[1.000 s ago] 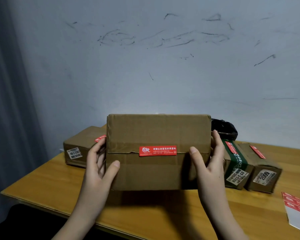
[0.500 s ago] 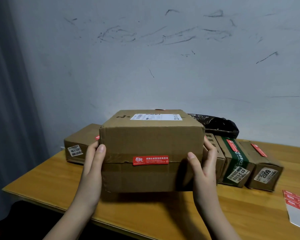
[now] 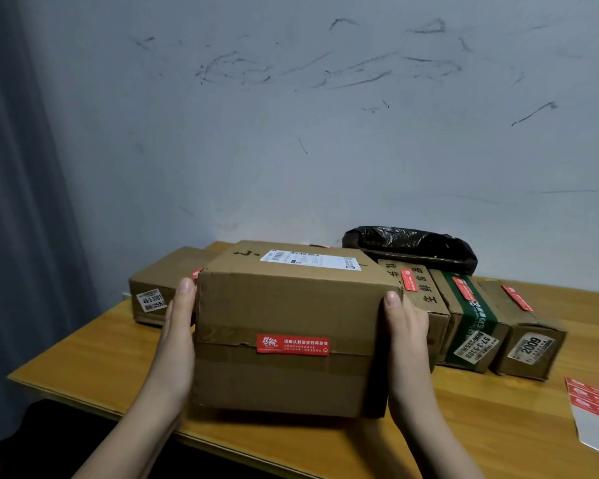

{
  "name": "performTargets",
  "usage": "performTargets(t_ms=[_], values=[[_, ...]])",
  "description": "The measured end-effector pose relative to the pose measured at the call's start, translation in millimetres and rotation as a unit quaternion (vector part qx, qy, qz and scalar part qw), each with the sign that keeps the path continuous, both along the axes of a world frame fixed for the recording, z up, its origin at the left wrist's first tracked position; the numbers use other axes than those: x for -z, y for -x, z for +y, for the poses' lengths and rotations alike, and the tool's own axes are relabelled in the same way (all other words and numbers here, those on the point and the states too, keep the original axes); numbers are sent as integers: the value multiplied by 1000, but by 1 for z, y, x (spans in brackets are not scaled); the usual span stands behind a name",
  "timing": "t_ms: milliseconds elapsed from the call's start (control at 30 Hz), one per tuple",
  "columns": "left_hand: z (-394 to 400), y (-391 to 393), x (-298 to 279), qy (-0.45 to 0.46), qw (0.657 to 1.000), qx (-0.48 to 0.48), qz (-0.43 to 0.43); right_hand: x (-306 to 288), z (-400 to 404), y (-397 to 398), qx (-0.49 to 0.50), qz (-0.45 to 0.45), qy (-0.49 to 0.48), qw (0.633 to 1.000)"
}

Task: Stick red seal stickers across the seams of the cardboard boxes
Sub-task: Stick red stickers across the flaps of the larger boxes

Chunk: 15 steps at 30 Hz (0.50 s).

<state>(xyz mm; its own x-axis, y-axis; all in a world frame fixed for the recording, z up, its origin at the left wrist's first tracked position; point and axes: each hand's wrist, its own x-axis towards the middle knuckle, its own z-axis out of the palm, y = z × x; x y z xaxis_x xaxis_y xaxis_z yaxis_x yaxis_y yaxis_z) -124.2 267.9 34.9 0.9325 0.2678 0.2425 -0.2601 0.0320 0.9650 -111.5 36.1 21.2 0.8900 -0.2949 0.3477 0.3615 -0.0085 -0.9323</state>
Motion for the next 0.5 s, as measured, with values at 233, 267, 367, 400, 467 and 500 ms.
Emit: performTargets(t_ms=[233, 267, 367, 400, 467, 500], values=[[-6, 4, -6, 42, 999, 3, 18, 1, 4, 6, -46, -38, -7, 998], [-5, 2, -6, 42, 999, 3, 18, -1, 5, 7, -47, -46, -17, 998], [-3, -1, -1, 24, 1000, -6, 18, -6, 4, 6, -56, -62, -32, 996], [-3, -3, 1, 20, 1000, -11, 17, -5, 3, 5, -65, -57, -31, 996], [-3, -7, 6, 7, 1000, -19, 13, -3, -3, 2, -87, -52, -22, 995], [-3, -9, 7, -1, 1000, -21, 11, -3, -6, 0, -94, -52, -10, 994]])
